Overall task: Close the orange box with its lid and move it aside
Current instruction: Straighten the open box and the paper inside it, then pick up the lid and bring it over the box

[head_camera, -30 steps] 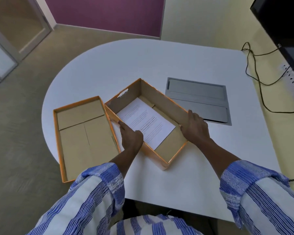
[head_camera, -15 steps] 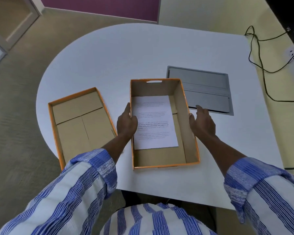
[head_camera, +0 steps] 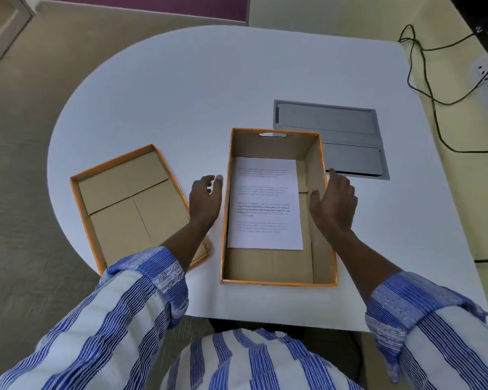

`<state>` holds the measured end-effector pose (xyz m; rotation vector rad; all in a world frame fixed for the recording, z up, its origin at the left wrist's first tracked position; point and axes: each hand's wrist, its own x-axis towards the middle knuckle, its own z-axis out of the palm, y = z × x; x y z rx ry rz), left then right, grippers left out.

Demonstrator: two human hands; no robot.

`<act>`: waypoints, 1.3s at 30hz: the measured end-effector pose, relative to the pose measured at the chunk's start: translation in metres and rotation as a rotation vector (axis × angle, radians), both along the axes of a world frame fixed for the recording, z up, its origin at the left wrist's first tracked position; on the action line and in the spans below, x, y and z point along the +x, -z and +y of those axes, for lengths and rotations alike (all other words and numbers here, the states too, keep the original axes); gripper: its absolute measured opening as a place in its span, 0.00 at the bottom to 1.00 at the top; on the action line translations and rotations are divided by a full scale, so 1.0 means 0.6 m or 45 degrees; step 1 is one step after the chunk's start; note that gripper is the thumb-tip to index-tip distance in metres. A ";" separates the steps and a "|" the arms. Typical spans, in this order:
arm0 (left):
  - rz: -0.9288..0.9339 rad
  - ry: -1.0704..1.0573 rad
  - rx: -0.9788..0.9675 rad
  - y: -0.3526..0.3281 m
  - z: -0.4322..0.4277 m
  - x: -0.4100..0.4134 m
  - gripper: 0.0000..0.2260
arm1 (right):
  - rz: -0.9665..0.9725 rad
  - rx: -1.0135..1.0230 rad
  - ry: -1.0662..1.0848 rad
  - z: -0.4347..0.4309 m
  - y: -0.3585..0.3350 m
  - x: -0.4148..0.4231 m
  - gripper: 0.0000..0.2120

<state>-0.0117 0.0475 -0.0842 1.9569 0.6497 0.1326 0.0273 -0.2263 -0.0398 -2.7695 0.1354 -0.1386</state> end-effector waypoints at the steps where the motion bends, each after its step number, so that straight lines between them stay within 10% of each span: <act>1: 0.047 -0.035 0.075 0.005 0.010 -0.003 0.21 | -0.024 -0.034 -0.050 0.008 -0.002 -0.001 0.28; 9: 0.705 0.070 0.405 0.068 0.077 -0.055 0.24 | 0.176 0.112 -0.455 0.109 0.012 -0.018 0.28; 16: 0.762 0.104 0.385 0.085 0.069 -0.069 0.11 | 0.734 0.065 -0.583 0.150 0.081 -0.070 0.33; 25: 0.356 -0.150 0.317 0.005 0.075 -0.038 0.07 | 0.952 0.044 -0.607 0.141 0.103 -0.079 0.34; 39: -0.342 -0.222 0.318 -0.243 0.030 0.056 0.11 | 0.711 0.782 -0.444 0.167 -0.047 0.000 0.19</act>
